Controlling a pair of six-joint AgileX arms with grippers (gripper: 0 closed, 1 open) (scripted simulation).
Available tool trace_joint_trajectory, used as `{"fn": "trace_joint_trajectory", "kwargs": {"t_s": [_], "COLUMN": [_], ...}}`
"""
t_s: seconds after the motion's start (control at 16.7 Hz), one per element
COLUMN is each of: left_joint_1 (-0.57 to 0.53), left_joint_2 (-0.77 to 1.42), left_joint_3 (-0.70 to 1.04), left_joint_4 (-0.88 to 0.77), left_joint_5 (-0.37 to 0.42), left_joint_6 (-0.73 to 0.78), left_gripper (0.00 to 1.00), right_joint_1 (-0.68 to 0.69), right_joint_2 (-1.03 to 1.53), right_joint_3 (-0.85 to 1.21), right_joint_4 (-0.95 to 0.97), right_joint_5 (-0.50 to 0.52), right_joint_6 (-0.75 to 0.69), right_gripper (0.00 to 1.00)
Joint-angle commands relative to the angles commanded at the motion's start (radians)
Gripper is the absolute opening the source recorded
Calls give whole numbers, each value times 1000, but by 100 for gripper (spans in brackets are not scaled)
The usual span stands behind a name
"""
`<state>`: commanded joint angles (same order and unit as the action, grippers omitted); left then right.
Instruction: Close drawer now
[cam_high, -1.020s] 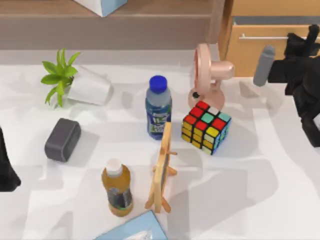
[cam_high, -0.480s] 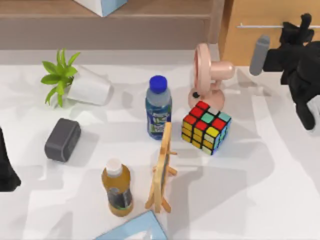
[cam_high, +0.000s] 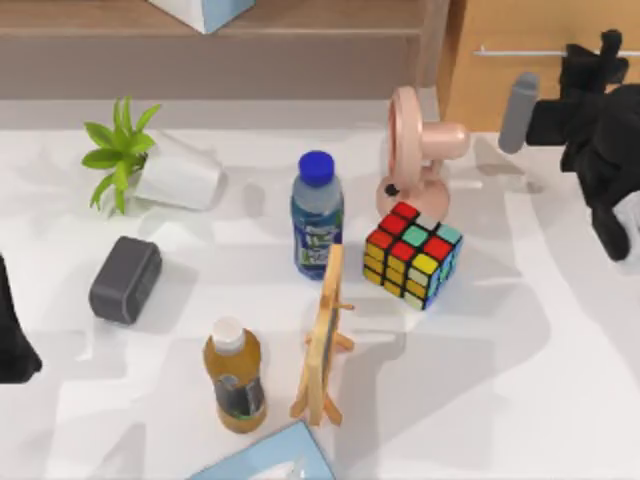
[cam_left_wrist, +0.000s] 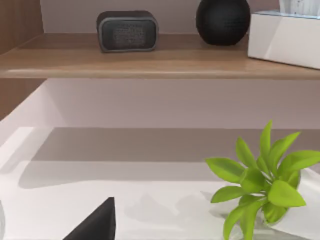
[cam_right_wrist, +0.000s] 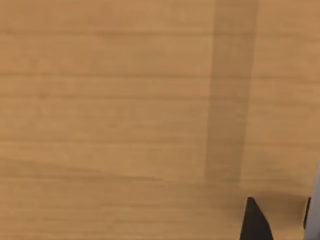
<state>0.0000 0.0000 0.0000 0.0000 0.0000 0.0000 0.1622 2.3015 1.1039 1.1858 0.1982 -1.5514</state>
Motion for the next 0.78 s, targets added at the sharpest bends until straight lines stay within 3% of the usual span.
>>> {"fn": "trace_joint_trajectory", "kwargs": {"t_s": [0.42, 0.78], "left_joint_1": [0, 0], "left_joint_2": [0, 0], "left_joint_3": [0, 0], "left_joint_4": [0, 0], "left_joint_5": [0, 0], "left_joint_6": [0, 0], "left_gripper": [100, 100], "right_joint_1": [0, 0], "right_joint_2": [0, 0], "right_joint_3": [0, 0], "right_joint_4": [0, 0], "right_joint_5": [0, 0], "right_joint_6": [0, 0], "right_gripper": [98, 100]}}
